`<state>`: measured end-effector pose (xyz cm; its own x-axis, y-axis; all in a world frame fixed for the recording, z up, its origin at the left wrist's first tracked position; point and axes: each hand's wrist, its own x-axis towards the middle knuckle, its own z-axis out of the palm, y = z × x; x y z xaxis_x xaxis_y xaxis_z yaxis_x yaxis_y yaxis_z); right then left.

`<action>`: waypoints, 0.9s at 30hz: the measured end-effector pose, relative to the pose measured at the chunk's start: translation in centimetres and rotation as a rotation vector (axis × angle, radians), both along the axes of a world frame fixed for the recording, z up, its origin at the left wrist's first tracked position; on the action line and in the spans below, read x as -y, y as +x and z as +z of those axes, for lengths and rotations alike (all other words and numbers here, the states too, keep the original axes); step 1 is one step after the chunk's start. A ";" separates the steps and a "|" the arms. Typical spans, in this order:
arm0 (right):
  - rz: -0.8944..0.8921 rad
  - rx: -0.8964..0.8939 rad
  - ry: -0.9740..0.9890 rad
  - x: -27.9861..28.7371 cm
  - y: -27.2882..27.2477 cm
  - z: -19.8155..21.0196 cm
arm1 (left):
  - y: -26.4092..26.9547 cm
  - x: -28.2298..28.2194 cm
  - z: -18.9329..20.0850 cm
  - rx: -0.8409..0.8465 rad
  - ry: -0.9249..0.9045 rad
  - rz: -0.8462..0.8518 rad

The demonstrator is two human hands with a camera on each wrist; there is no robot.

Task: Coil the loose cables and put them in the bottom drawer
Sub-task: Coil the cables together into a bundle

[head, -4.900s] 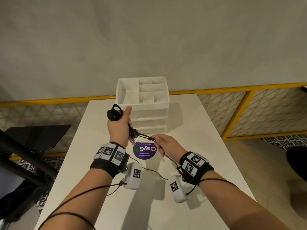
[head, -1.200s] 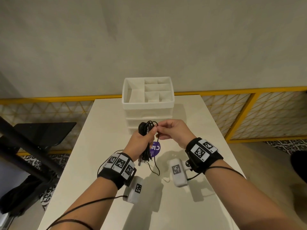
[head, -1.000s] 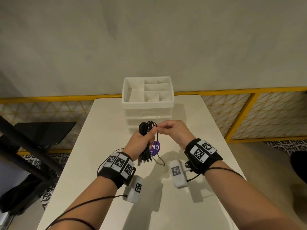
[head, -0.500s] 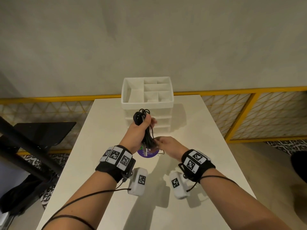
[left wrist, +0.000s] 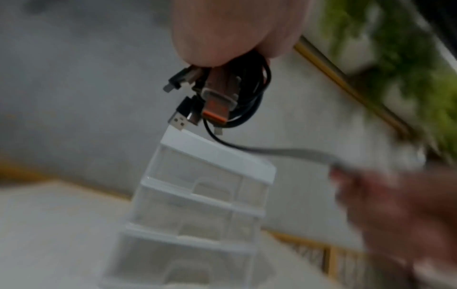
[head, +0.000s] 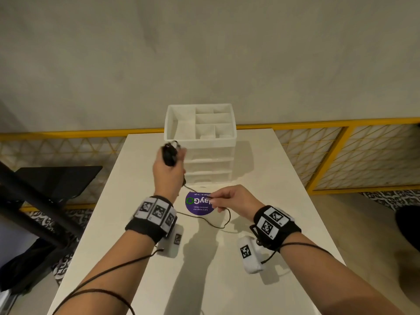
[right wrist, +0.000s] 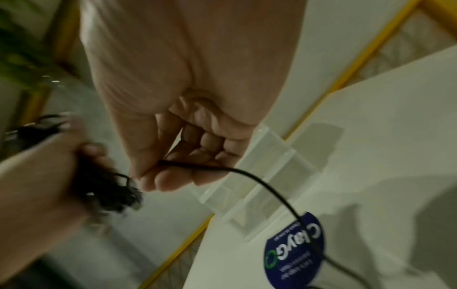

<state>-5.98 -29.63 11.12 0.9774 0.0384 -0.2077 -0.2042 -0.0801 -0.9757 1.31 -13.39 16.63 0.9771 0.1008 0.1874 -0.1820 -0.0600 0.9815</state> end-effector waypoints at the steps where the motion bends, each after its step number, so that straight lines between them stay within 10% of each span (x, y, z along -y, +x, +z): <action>1: 0.020 0.024 -0.037 -0.5 0.2 0.6 | -0.3 0.2 -0.7 0.044 0.095 -0.073; 14: -0.157 0.173 -0.232 -2.3 1.2 2.4 | -1.8 1.0 -2.7 -0.288 0.127 -0.514; 20: 0.018 0.157 -0.003 -1.2 0.7 3.0 | -0.7 0.5 -2.2 -0.364 -0.011 -0.434; 27: -0.204 0.188 0.054 -0.6 1.3 3.2 | -0.7 0.3 -2.9 -0.334 -0.042 -0.423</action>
<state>-4.67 -29.06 14.35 0.9872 -0.1573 -0.0253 -0.0260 -0.0027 -0.9997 0.61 -13.65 13.76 0.9398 -0.3136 -0.1360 0.1403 -0.0088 0.9901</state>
